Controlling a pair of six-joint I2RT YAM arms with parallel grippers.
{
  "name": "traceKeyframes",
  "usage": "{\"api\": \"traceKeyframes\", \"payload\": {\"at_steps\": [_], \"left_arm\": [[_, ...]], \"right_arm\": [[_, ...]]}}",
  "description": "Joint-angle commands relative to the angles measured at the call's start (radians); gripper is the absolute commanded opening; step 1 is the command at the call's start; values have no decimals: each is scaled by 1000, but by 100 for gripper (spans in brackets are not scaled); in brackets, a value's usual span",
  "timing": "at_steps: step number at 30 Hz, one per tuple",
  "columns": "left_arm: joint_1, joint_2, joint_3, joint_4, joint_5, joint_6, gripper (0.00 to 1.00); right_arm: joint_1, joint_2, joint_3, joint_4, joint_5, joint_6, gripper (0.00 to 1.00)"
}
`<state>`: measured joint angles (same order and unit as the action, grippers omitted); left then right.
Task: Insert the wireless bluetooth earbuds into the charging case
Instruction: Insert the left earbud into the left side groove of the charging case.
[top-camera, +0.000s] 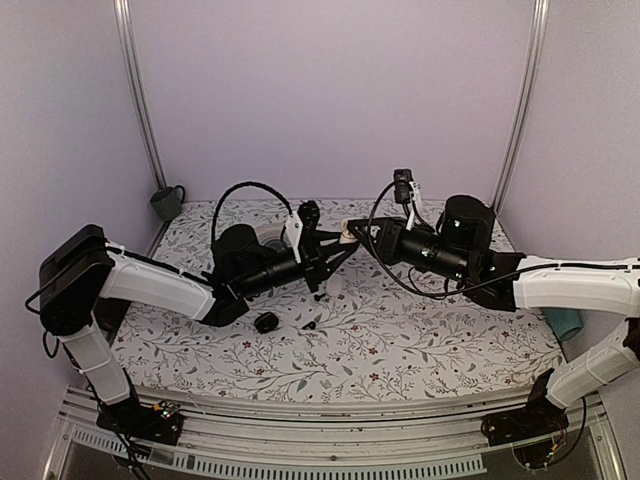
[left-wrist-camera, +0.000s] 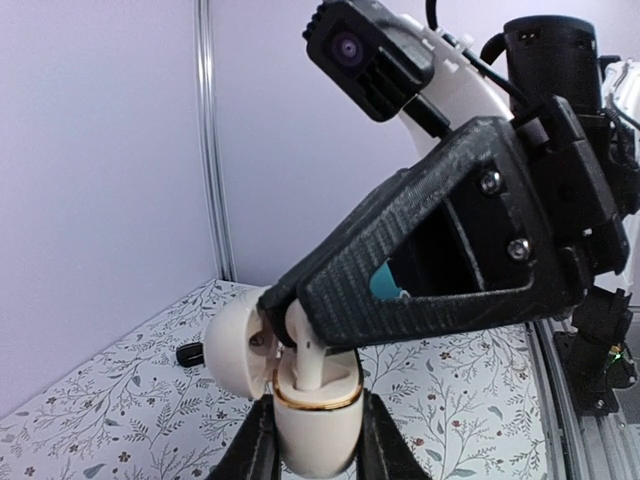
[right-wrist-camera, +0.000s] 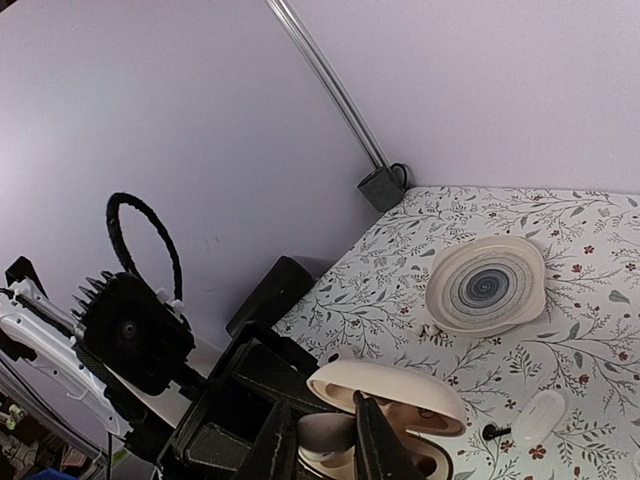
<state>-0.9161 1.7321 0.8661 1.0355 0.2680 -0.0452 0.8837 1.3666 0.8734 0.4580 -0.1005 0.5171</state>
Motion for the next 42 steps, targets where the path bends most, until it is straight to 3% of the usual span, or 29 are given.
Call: {"api": "traceKeyframes", "payload": {"at_steps": [1, 29, 36, 42], "left_arm": [[-10, -27, 6, 149, -2, 22, 0], [-17, -11, -22, 190, -97, 40, 0], [-12, -11, -37, 205, -97, 33, 0], [-4, -12, -51, 218, -82, 19, 0]], "right_arm": [[6, 44, 26, -169, 54, 16, 20], [26, 121, 208, -499, 192, 110, 23], [36, 109, 221, -507, 183, 102, 36], [38, 64, 221, -510, 190, 99, 37]]}}
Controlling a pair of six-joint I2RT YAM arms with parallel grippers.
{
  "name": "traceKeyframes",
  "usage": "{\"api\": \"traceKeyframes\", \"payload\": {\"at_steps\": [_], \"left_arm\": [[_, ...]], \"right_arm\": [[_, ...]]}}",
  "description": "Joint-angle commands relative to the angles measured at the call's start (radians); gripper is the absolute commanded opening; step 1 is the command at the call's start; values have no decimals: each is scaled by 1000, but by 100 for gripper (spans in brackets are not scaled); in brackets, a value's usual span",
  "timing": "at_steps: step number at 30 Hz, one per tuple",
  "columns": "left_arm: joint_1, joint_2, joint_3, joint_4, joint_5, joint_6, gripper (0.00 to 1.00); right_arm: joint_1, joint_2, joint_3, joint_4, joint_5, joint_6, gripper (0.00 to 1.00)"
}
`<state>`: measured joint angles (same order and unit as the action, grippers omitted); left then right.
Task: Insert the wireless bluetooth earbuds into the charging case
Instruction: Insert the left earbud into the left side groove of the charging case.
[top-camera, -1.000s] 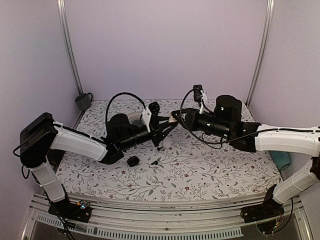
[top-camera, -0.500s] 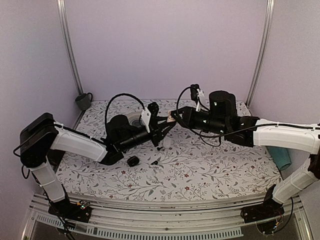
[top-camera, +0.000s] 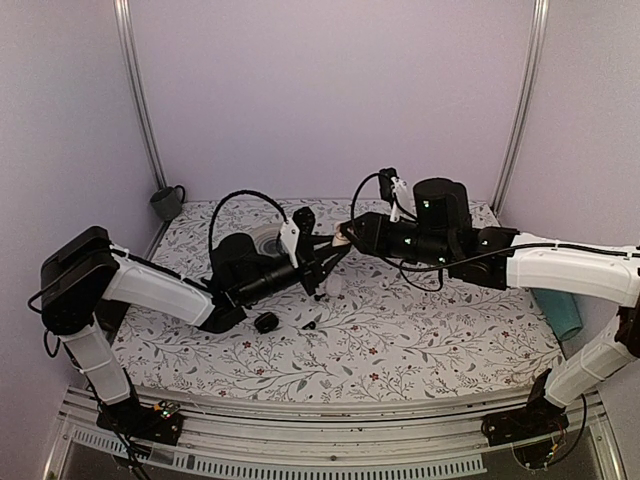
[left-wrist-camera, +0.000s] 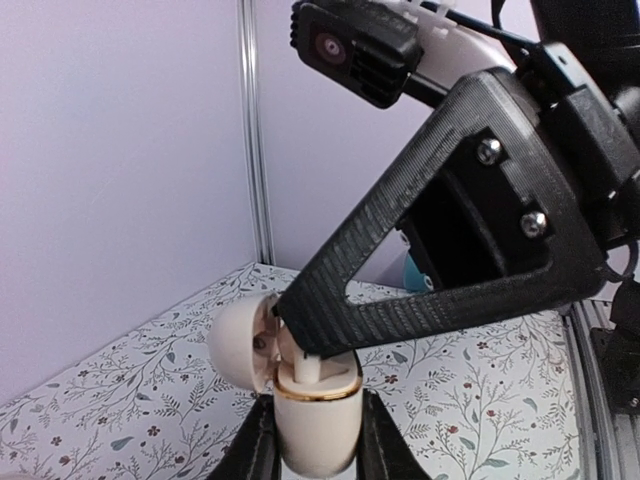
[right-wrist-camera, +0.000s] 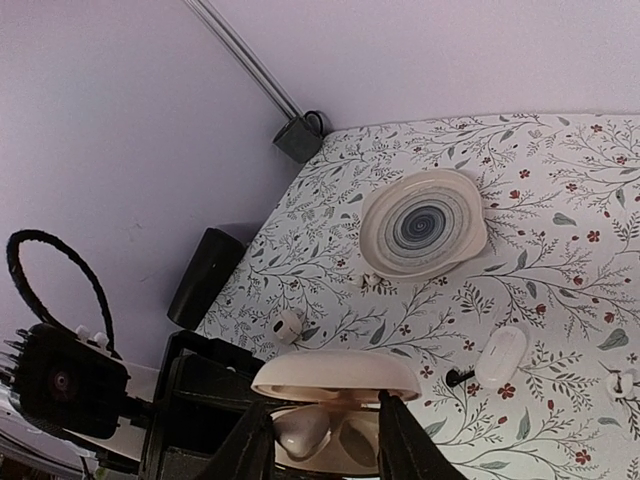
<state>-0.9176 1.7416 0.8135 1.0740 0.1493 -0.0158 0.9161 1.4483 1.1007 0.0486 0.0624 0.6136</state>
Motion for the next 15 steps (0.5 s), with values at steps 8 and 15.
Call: {"api": "traceKeyframes", "payload": {"at_steps": [8, 15], "left_arm": [[8, -18, -8, 195, 61, -24, 0], [22, -19, -24, 221, 131, -33, 0]], "right_arm": [[4, -54, 5, -122, 25, 0, 40], [4, -82, 15, -134, 15, -11, 36]]}}
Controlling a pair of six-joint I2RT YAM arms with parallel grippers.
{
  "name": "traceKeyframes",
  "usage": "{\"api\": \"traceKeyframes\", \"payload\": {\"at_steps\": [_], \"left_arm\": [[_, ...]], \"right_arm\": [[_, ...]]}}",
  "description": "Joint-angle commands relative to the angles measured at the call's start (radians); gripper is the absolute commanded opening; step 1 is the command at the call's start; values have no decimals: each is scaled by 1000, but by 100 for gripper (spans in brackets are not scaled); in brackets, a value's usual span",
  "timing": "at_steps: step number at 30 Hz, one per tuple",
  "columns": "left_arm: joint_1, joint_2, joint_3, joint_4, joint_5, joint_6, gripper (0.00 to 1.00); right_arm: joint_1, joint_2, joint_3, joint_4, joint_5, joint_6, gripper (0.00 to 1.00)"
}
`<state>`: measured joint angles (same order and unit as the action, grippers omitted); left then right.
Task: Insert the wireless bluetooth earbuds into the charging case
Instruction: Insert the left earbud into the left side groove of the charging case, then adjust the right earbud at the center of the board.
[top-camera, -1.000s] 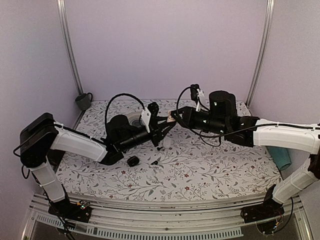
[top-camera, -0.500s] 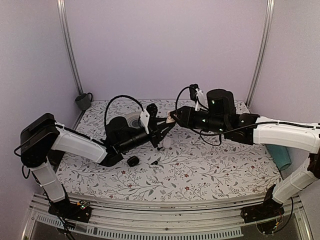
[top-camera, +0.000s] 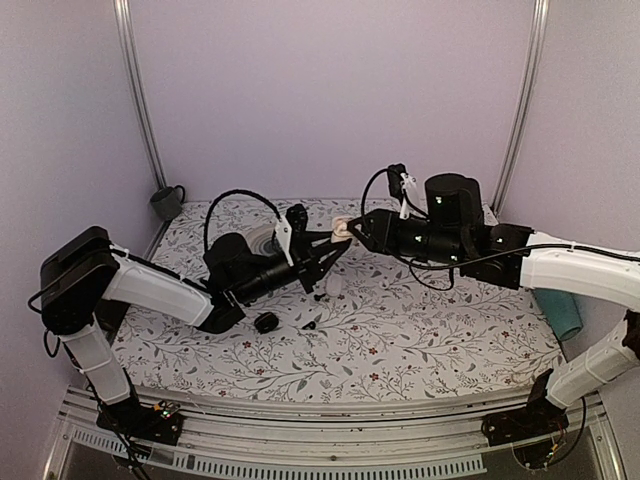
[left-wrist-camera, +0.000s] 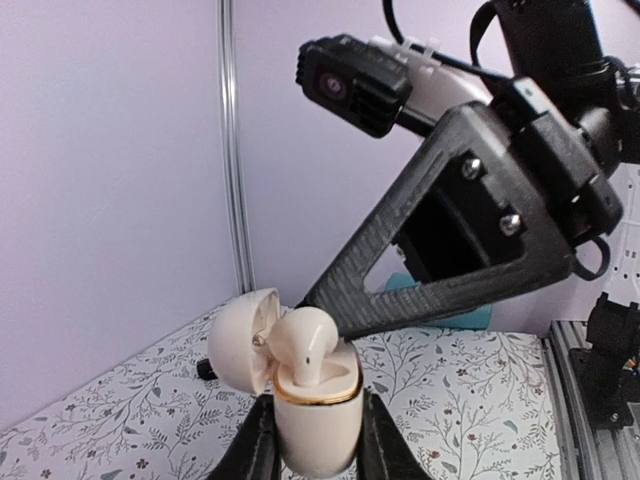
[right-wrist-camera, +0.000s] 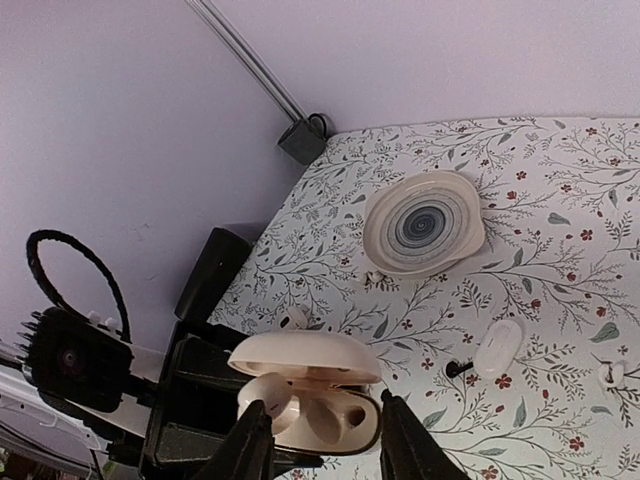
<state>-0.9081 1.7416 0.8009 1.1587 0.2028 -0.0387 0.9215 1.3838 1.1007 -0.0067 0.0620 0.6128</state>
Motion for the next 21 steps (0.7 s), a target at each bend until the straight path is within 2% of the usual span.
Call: {"api": "traceKeyframes", "payload": {"at_steps": [1, 6, 13, 18, 21], "left_arm": [[15, -19, -14, 138, 94, -13, 0], [25, -18, -19, 140, 139, -13, 0], [33, -13, -19, 146, 164, -27, 0], [62, -23, -33, 149, 213, -69, 0], [76, -43, -58, 154, 232, -73, 0]], "right_arm": [[-2, -22, 19, -79, 7, -17, 35], [-3, -35, 32, -91, -37, -34, 30], [-6, -79, 27, -123, 0, -49, 28], [-90, -138, -16, -170, -15, -50, 30], [-151, -181, -73, -167, -26, -38, 35]]}}
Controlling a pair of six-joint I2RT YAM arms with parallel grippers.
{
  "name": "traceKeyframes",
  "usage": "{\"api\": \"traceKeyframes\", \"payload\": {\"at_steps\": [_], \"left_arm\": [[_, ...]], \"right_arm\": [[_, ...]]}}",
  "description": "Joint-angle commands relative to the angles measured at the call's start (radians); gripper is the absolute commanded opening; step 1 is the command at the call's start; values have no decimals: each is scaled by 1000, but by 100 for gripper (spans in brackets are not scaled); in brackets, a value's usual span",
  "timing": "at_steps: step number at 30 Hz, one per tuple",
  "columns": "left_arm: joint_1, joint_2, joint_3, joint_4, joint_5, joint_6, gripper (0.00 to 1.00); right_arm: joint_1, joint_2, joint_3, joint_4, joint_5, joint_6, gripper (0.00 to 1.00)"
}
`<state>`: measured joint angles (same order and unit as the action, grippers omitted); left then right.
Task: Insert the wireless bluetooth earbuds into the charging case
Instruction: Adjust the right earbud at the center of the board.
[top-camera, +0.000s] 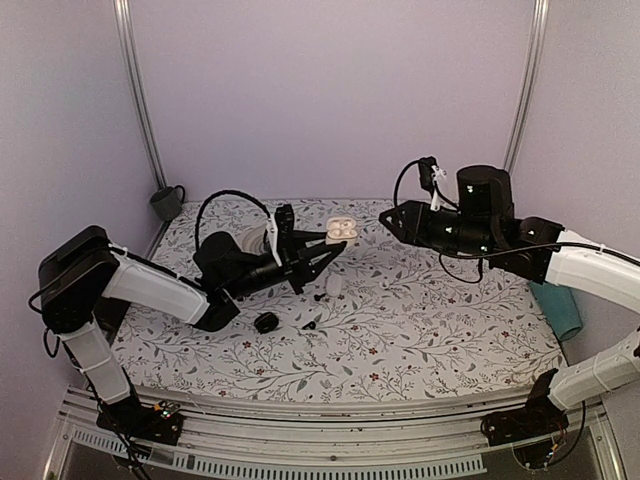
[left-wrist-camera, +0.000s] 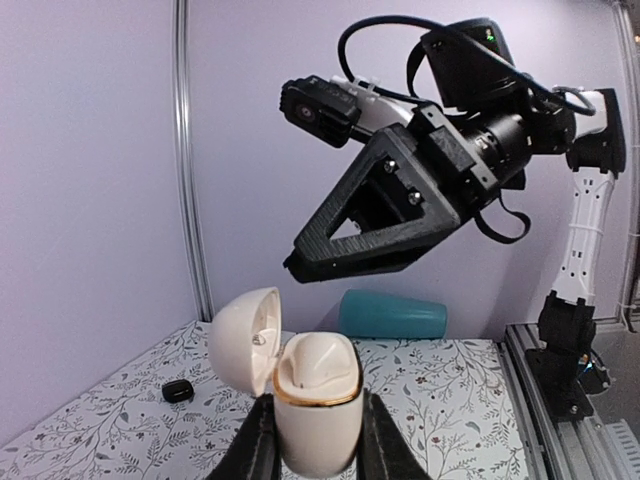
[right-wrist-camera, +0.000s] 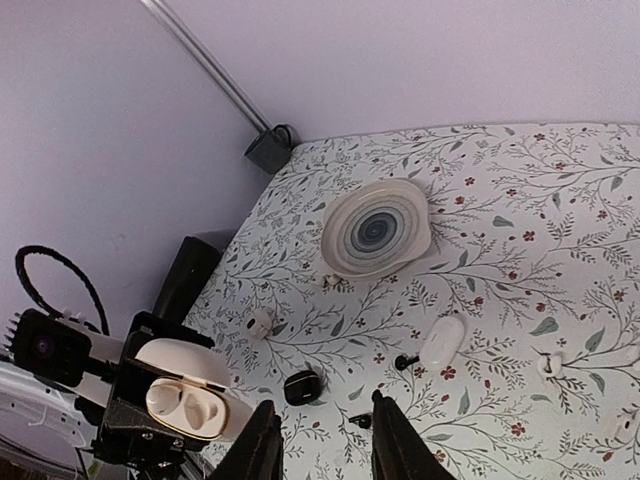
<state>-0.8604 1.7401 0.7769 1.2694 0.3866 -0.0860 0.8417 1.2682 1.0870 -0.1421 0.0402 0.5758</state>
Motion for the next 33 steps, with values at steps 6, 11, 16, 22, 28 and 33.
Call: {"api": "traceKeyframes", "payload": {"at_steps": [6, 11, 16, 22, 28, 33], "left_arm": [[41, -95, -95, 25, 64, -5, 0], [42, -160, -142, -36, 59, 24, 0], [44, -225, -181, -80, 46, 38, 0], [48, -275, -201, -127, 36, 51, 0], [50, -314, -215, -161, 23, 58, 0], [51, -339, -225, -183, 10, 66, 0]], "right_arm": [[-154, -87, -146, -59, 70, 34, 44], [-225, -66, -197, -101, 99, 67, 45], [-322, -7, -251, -93, -11, 31, 48], [-355, 121, -265, -45, -85, 12, 48], [-359, 234, -244, -53, -30, 57, 44], [-360, 281, -240, -35, -29, 83, 44]]}}
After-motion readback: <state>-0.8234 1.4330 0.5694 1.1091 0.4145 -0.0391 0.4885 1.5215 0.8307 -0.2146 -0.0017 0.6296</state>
